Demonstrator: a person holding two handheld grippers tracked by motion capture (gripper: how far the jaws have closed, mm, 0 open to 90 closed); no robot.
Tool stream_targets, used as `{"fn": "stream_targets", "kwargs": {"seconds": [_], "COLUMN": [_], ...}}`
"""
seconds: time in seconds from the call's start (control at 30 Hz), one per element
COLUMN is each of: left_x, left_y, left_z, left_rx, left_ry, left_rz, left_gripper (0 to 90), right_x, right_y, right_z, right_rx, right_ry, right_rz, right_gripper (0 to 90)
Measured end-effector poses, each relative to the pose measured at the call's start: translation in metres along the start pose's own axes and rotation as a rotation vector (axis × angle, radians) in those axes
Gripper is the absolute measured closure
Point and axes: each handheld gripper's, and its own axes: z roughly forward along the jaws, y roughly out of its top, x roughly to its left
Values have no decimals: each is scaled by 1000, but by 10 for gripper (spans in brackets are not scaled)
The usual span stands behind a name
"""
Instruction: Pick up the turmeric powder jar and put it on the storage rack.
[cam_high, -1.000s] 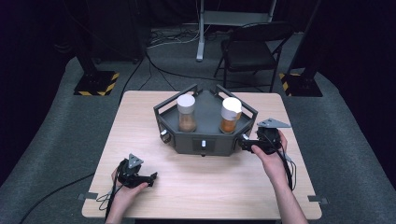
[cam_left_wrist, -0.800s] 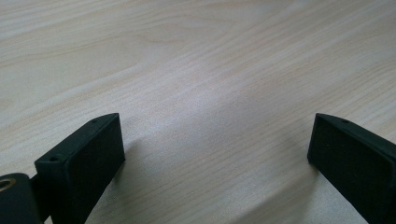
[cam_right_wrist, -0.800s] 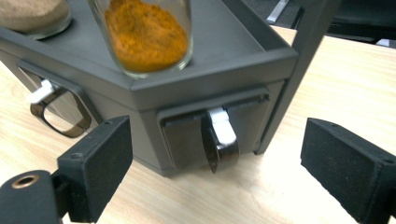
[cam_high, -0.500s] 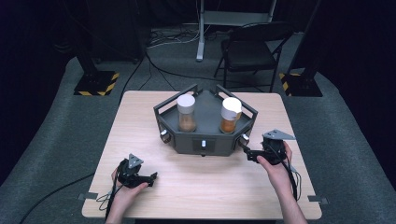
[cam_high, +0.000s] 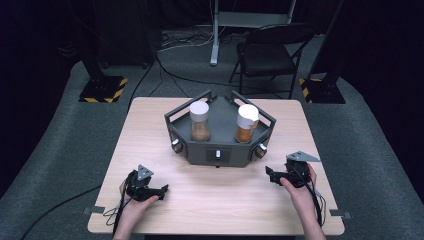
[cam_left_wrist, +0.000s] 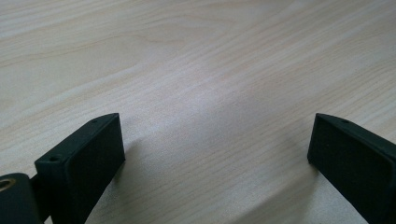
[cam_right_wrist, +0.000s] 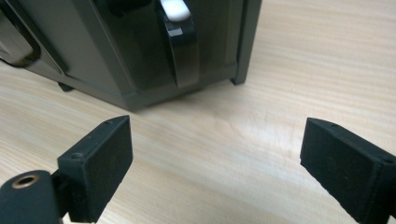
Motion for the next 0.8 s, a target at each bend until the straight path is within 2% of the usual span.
{"fn": "stream_targets", "kwargs": {"seconds": [0.5,0.8], "left_x": [0,0], "left_y": [0,0], "left_z": [0,0], "left_rx": [0,0], "left_ry": [0,0], "left_rz": [0,-1], "left_gripper": [35,34], "right_x": [-10,-14], "right_y": [-36,-48], "right_z": [4,6], "right_rx": [21,48], "right_ry": [-17,-34], "right_rz": [62,72], "right_gripper": [87,89]}}
